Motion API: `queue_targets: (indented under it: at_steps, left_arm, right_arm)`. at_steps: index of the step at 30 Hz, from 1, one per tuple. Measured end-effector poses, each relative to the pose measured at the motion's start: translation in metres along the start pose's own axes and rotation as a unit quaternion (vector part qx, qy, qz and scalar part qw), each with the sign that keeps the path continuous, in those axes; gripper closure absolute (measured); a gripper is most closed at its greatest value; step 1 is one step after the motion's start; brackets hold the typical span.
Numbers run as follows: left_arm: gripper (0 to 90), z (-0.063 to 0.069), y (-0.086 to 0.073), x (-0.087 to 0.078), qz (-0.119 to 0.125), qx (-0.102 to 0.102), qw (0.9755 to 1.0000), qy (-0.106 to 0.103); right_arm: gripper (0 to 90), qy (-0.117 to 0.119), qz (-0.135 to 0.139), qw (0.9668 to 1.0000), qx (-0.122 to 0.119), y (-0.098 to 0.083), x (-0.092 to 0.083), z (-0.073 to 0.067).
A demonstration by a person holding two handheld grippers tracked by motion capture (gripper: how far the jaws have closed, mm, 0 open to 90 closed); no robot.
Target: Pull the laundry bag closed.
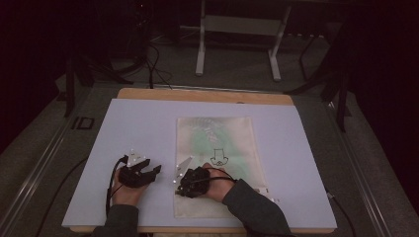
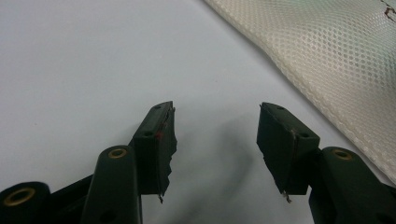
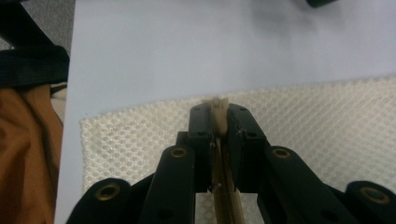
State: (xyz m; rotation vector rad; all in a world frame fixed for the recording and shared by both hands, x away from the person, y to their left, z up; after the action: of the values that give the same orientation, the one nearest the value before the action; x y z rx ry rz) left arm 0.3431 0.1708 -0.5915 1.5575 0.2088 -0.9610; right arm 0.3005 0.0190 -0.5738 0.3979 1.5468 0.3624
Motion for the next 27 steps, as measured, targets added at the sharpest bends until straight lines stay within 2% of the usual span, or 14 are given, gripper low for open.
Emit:
queue_targets:
  at_steps: [4, 16, 17, 20, 23, 27]
  left_arm:
    - [46.1, 0.0, 0.0, 0.0, 0.0, 0.0, 1.0, 0.0]
    - [48.7, 0.001, 0.0, -0.001, 0.005, 0.003, 1.0, -0.002]
    - [50.0, 0.002, 0.0, -0.002, 0.006, 0.002, 1.0, -0.005]
    - [60.3, 0.009, 0.002, -0.004, 0.016, 0.0, 0.9992, -0.036]
    - [68.4, 0.021, 0.002, -0.005, 0.016, 0.023, 0.998, -0.058]
    - [77.9, 0.031, 0.003, -0.006, 0.017, 0.032, 0.9964, -0.077]
  right_arm:
    - [80.8, 0.0, -0.011, 0.9999, 0.0, -0.003, 0.005, 0.0]
    - [81.9, -0.012, 0.004, 0.9999, 0.0, 0.003, 0.008, 0.002]
    - [81.8, -0.012, 0.004, 0.9999, 0.0, 0.003, 0.008, 0.002]
    - [81.8, -0.01, 0.004, 0.9999, 0.003, 0.002, 0.009, 0.002]
    - [81.8, -0.011, 0.009, 0.9999, 0.006, 0.0, 0.009, 0.001]
    - [81.8, -0.012, 0.006, 0.9999, 0.003, 0.001, 0.009, 0.002]
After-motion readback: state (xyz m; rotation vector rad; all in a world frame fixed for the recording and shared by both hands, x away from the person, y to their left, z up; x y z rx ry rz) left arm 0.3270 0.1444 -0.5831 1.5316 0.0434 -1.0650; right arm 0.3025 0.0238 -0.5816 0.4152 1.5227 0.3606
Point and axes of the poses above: each handheld gripper's, and its own axes: x roughly forward along the jaws, y roughly out of its top, z roughly to its right, the point moved 8 cm from there along x, roughly forward along the jaws, and after that the axes turned 3 degrees about -z, right-handed, at the moved point
